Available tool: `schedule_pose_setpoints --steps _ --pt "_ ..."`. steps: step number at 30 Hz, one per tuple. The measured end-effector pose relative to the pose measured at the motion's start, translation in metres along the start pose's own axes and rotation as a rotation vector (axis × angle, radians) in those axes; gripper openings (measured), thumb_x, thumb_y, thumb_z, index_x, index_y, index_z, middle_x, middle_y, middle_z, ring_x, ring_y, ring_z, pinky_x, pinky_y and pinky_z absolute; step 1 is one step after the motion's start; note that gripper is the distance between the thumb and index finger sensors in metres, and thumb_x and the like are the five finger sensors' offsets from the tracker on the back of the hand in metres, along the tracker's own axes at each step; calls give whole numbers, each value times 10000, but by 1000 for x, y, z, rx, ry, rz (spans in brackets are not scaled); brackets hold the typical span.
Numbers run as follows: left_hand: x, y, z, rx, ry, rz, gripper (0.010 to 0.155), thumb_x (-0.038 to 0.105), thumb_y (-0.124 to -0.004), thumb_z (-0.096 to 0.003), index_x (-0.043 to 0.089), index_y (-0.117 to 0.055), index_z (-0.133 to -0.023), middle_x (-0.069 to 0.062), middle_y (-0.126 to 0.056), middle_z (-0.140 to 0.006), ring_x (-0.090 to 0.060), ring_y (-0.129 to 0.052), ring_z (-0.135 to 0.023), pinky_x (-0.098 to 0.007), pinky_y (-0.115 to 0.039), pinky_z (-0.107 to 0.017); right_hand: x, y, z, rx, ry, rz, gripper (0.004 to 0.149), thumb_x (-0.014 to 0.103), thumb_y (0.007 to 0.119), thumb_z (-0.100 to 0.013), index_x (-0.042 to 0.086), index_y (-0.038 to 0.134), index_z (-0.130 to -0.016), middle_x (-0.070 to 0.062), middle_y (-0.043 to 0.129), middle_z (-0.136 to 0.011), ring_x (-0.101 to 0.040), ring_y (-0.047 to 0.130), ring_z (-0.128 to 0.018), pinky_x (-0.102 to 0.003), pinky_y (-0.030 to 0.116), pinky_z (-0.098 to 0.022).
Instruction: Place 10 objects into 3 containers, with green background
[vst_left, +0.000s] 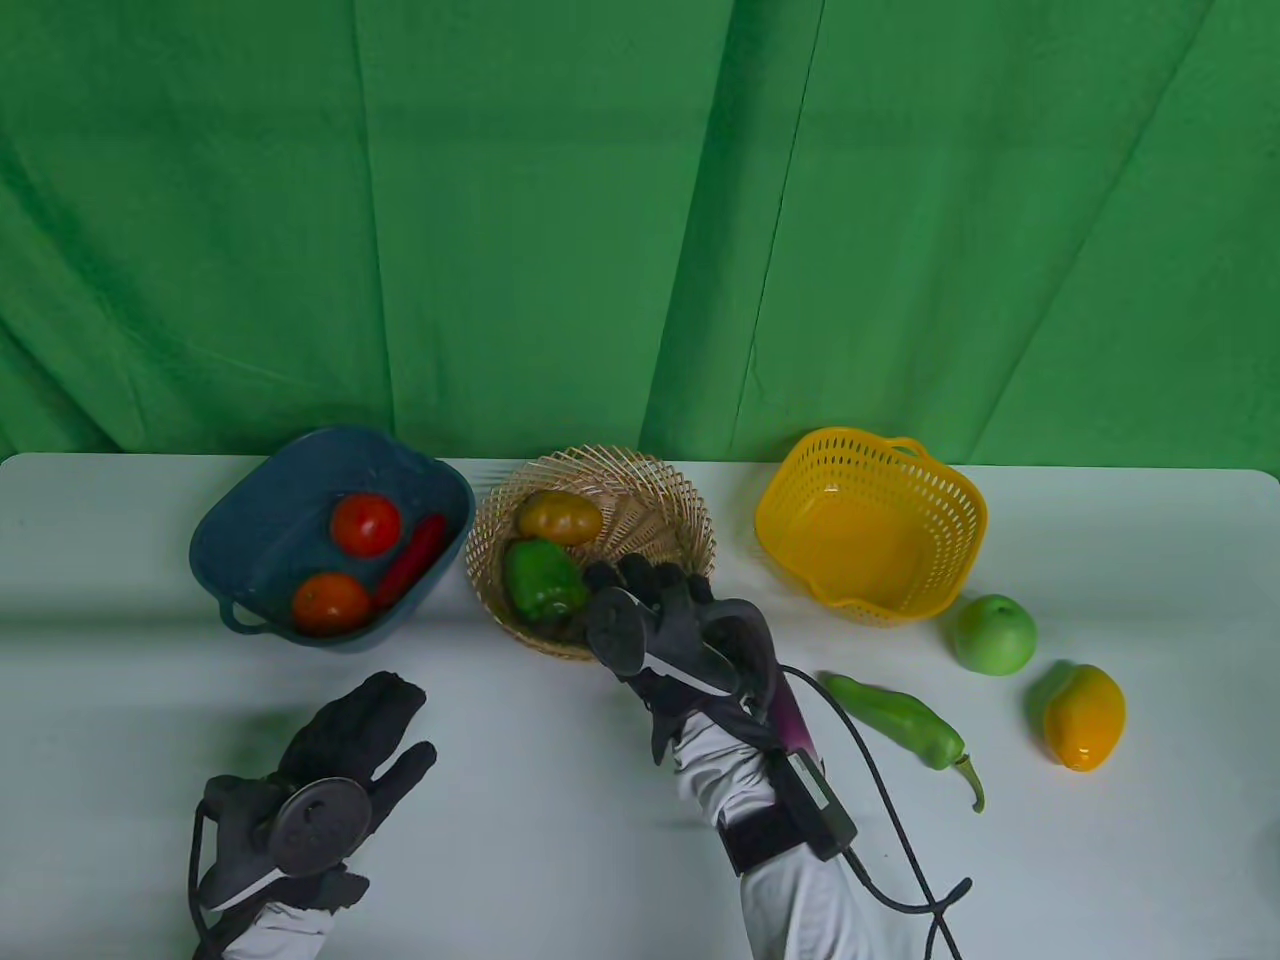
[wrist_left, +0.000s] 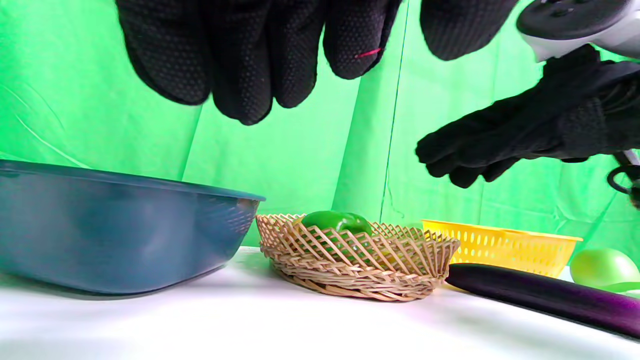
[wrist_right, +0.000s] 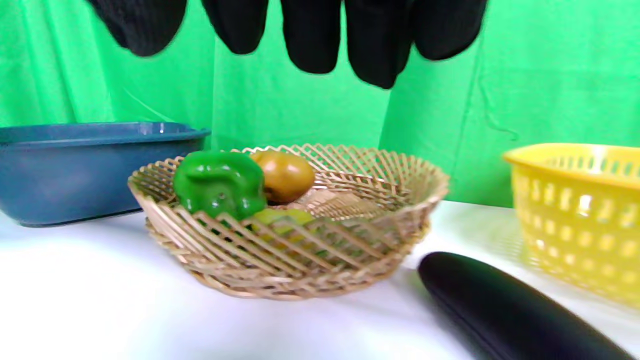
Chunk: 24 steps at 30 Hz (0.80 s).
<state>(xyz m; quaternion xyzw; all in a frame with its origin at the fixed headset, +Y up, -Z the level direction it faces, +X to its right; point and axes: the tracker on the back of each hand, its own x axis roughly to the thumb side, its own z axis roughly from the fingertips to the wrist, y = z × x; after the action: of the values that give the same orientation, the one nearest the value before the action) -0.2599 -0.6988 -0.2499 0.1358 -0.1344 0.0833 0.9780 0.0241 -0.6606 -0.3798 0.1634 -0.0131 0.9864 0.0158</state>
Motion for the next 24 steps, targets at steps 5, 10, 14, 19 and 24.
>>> schedule_pose_setpoints --steps 5,10,14,19,24 --pt "0 0 0 2 -3 -1 625 584 -634 -564 278 -622 -1108 -116 -774 -1111 -334 -886 -935 -523 -770 -629 -27 -2 25 -3 43 -38 653 522 661 -565 284 477 -1144 -152 548 -1200 -474 624 -1033 -654 521 -771" --pt "1 0 0 7 -9 -3 626 584 -633 -564 276 -620 -1109 -122 -773 -1111 -334 -885 -937 -523 -769 -630 -56 4 55 -4 99 -73 659 523 660 -566 275 472 -1146 -153 553 -1196 -476 639 -1021 -648 536 -764" --pt "2 0 0 9 -15 -1 626 584 -633 -565 276 -621 -1109 -121 -772 -1111 -335 -886 -935 -524 -769 -630 -72 12 74 -4 139 -93 665 525 660 -565 269 467 -1148 -158 567 -1189 -484 656 -1007 -643 549 -758" --pt "2 0 0 9 -19 0 626 584 -633 -564 276 -621 -1109 -122 -773 -1111 -336 -885 -935 -524 -769 -630 -88 27 93 15 191 -134 668 523 659 -567 264 461 -1150 -166 569 -1185 -488 665 -997 -638 561 -752" --pt "2 0 0 9 -19 0 625 585 -632 -565 277 -622 -1109 -121 -773 -1111 -335 -885 -935 -524 -769 -630 -98 47 109 31 254 -133 672 526 660 -566 250 469 -1148 -173 602 -1166 -483 707 -964 -623 596 -732"
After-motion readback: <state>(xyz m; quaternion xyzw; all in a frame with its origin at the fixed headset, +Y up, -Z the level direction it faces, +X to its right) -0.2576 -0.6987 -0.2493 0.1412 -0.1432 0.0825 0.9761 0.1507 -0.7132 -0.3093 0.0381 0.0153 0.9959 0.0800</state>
